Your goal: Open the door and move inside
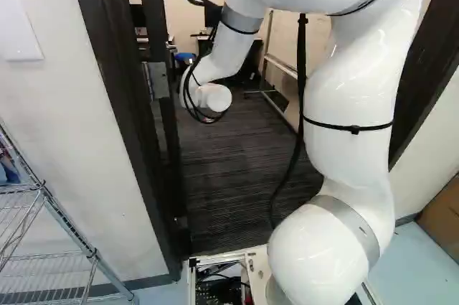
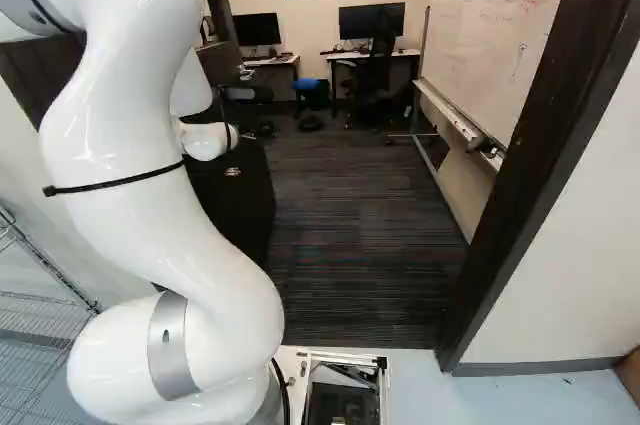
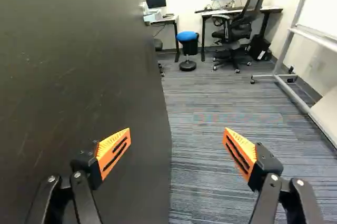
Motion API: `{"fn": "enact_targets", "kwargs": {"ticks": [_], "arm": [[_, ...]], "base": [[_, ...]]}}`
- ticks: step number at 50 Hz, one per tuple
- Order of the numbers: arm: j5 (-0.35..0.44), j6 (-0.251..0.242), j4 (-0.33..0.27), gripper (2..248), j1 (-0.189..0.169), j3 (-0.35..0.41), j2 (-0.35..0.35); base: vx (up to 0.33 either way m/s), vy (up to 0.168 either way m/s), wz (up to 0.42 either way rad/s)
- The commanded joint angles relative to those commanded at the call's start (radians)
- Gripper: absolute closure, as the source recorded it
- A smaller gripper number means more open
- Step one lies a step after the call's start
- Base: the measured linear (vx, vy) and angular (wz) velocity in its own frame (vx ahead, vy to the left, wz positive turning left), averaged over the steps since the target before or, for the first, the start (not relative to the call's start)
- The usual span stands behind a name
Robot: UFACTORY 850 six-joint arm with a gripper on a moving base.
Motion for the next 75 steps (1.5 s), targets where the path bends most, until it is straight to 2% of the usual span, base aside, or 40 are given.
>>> {"fn": "enact_targets", "kwargs": {"ticks": [27, 75], "arm": [[0.000, 0.000, -0.083, 3, 0.019, -0.021, -0.018], [0.000, 0.000, -0.226, 3, 0.020, -0.022, -0.019]], "base": [[0.000, 0.000, 0.000], [0.000, 0.000, 0.000]]}}
